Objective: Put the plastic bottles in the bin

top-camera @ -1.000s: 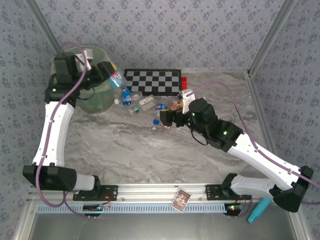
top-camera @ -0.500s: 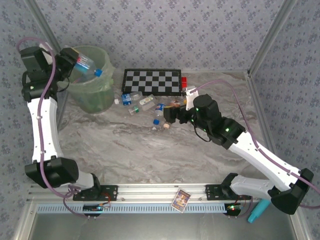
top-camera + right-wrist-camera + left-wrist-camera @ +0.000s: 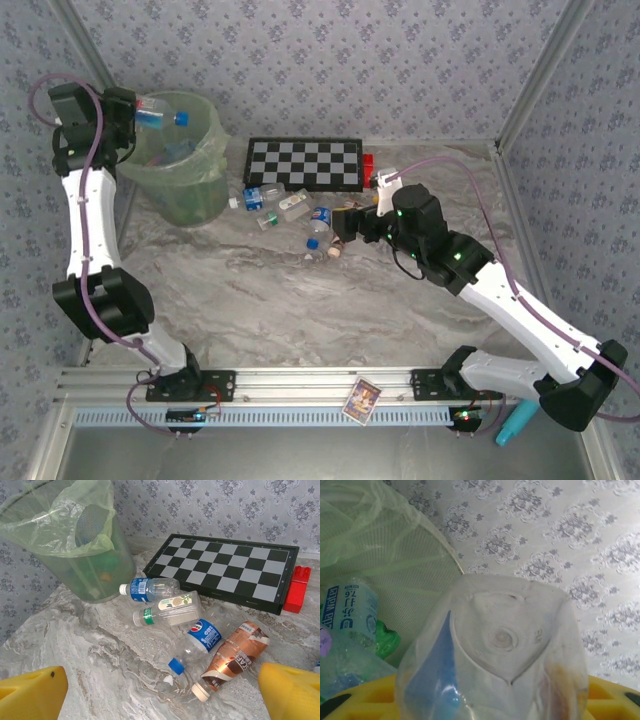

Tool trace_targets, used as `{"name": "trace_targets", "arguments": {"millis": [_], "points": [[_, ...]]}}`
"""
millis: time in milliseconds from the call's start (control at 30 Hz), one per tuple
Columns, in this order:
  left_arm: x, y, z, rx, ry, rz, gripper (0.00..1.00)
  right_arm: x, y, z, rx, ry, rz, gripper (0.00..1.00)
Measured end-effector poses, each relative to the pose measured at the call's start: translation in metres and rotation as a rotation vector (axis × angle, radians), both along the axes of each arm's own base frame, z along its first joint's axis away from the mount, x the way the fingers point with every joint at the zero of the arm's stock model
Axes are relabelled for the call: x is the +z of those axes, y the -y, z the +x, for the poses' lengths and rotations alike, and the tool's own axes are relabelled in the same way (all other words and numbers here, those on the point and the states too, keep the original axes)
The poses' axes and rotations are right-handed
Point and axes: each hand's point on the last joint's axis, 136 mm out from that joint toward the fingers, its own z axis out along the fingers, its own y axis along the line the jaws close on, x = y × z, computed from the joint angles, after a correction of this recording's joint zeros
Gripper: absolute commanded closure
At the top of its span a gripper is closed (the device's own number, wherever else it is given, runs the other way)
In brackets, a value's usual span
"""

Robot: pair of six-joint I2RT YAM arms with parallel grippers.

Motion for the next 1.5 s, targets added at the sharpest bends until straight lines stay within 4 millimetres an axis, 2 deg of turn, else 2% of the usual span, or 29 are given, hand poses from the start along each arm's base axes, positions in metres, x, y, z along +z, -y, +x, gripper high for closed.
{"name": "trace_targets", "arguments": {"millis": [300,500,567,700,833,1300,1400,1500], "points": [[-0.027,-0.011,0.025,0.062,-0.046,-0.088,0.48,0.002,0.004,0.002,-0.015,0.012,-0.005,0.01],[-0.016,-0.007,0.041,0.057,-0.020,-0.090,0.47,0.002,0.006,0.003,-0.025,0.014,-0.008,0.01],[-0.013,-0.005,0.043,0.054,-0.013,-0.091,0.41,0.002,0.006,0.003,-0.029,0.015,-0.009,0.00],[-0.011,-0.004,0.041,0.060,-0.016,-0.104,0.14,0.002,0.008,0.004,-0.039,0.017,-0.012,0.00],[-0.008,-0.004,0.039,0.062,-0.022,-0.105,0.02,0.002,0.008,0.004,-0.040,0.017,-0.012,0.01],[-0.013,-0.003,0.032,0.050,-0.061,-0.074,0.00,0.002,0.008,0.004,-0.040,0.016,-0.012,0.01],[-0.008,0.002,0.024,0.035,-0.069,-0.043,0.00,0.001,0.008,0.004,-0.041,0.010,-0.013,0.01],[0.002,0.016,0.016,0.004,-0.065,0.003,0.00,-0.005,0.007,0.006,-0.047,-0.013,-0.016,0.01]]}}
